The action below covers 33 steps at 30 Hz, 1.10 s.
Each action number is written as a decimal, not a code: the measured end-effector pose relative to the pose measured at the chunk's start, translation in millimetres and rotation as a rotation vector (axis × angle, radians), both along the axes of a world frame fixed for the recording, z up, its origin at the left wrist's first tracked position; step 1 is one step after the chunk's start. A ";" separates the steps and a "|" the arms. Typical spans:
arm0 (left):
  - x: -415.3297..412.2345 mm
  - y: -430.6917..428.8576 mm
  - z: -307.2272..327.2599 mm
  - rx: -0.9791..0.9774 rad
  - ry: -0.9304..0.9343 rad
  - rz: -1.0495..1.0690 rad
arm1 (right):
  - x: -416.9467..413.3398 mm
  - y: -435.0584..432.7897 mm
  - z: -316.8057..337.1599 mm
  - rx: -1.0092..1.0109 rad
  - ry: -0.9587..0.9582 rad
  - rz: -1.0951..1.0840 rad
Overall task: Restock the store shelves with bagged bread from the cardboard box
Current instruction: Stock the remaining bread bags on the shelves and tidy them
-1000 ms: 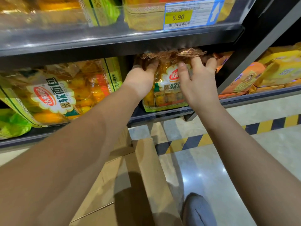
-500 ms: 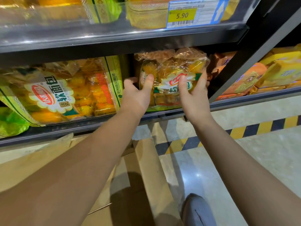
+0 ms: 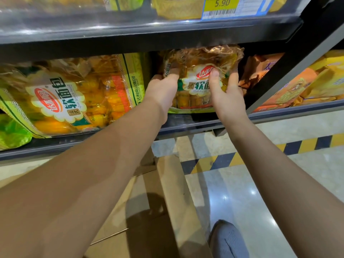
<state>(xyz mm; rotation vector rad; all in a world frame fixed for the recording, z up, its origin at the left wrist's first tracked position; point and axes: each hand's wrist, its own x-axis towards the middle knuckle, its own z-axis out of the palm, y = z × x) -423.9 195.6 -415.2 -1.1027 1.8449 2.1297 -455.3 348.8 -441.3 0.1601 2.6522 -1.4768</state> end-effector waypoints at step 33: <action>30.4 4.9 -0.2 -0.203 -0.159 -0.144 | 46.1 7.8 -2.8 0.084 0.070 0.001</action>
